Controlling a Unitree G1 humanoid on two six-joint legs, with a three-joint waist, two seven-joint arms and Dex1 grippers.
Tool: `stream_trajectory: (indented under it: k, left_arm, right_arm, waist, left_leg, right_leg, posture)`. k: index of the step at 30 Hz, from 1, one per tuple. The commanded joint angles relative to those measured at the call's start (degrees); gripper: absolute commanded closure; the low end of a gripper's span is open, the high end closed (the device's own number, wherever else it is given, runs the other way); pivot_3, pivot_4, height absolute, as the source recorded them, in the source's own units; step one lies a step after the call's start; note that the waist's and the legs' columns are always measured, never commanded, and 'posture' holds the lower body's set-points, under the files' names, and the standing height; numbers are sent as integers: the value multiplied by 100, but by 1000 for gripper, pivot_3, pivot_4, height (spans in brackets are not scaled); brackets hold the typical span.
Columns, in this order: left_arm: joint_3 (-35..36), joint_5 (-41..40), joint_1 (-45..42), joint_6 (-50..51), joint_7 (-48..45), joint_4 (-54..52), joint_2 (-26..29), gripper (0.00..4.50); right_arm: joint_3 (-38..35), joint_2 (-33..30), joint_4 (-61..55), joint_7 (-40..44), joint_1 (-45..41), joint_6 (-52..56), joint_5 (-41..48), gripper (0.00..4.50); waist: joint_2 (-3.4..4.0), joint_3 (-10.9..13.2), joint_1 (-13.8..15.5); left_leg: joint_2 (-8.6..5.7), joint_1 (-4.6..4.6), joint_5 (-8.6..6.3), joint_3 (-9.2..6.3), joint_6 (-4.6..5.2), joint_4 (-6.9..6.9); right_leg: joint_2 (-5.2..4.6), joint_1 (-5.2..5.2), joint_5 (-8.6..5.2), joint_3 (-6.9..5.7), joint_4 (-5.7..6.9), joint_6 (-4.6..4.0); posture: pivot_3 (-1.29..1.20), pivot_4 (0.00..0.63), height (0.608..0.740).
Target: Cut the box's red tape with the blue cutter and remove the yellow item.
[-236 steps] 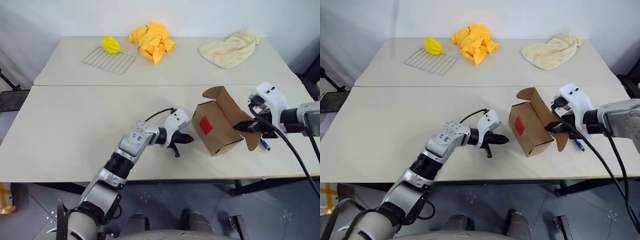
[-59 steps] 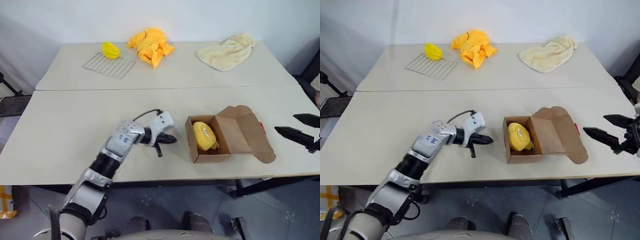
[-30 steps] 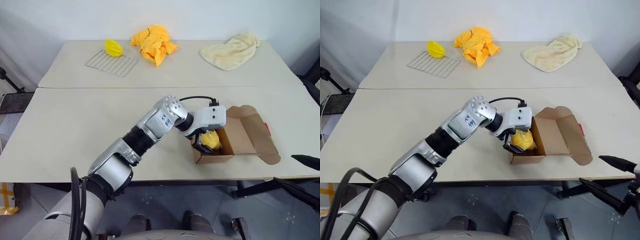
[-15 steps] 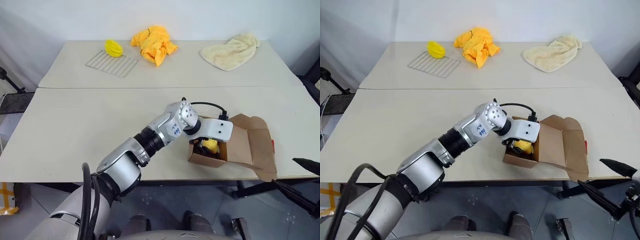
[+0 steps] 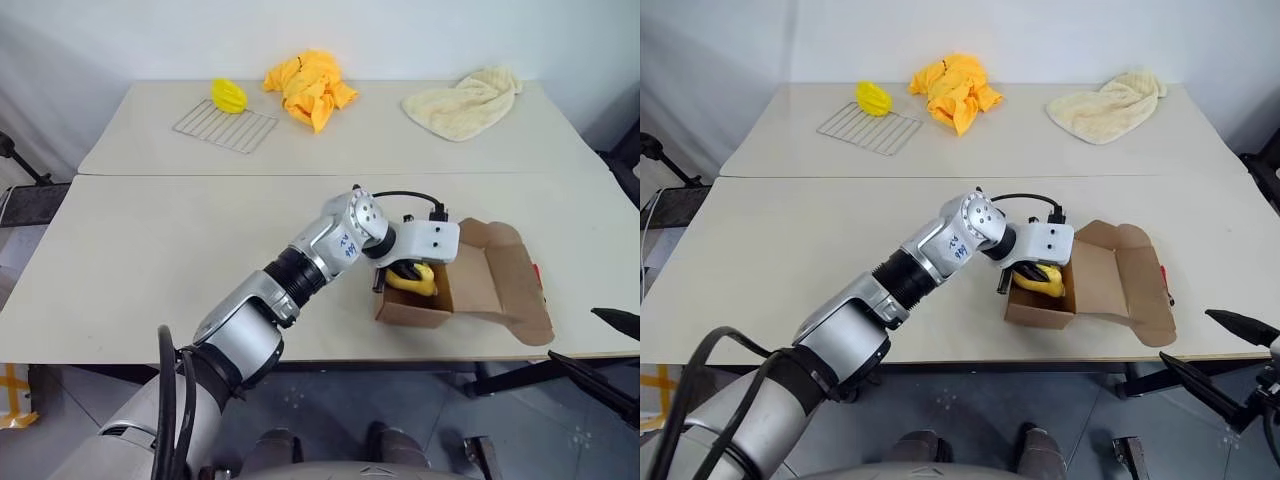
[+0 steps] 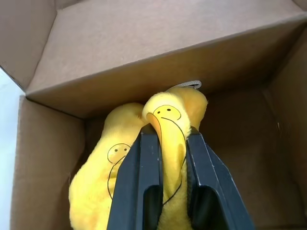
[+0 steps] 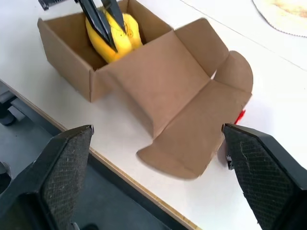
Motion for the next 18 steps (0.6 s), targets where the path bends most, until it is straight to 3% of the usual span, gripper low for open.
stream_trajectory:
  k: [1,8,15,18]
  left_arm:
    - [311,-176,-111,214,36,-530,-2,4385]
    - [715,-398,-91,665,294,-918,-4,4386]
    - [159,-312,153,926,-201,-1274,236,4386]
    - [12,-110,168,551,-3,-1214,325,4387]
  right_arm:
    - [-68,-137,146,24,-86,-132,83,0]
    - [8,-336,422,83,-299,-194,69,0]
    - [103,-678,763,184,-593,-193,-5,0]
    - [96,-758,865,254,-618,-199,-40,0]
  waist:
    - [-1,1,9]
    - [0,0,19]
    - [3,-2,19]
    - [3,-2,26]
  left_leg:
    - [0,-1,0,0,0,1]
    - [-1,-3,0,1,0,5]
    - [-2,2,0,6,0,5]
    - [-2,1,1,5,0,6]
  right_leg:
    - [0,0,0,0,0,0]
    - [0,0,1,-1,0,1]
    - [0,2,1,2,3,2]
    - [0,2,1,1,3,2]
  posture:
    - [0,150,740]
    - [0,150,740]
    - [0,150,740]
    - [0,150,740]
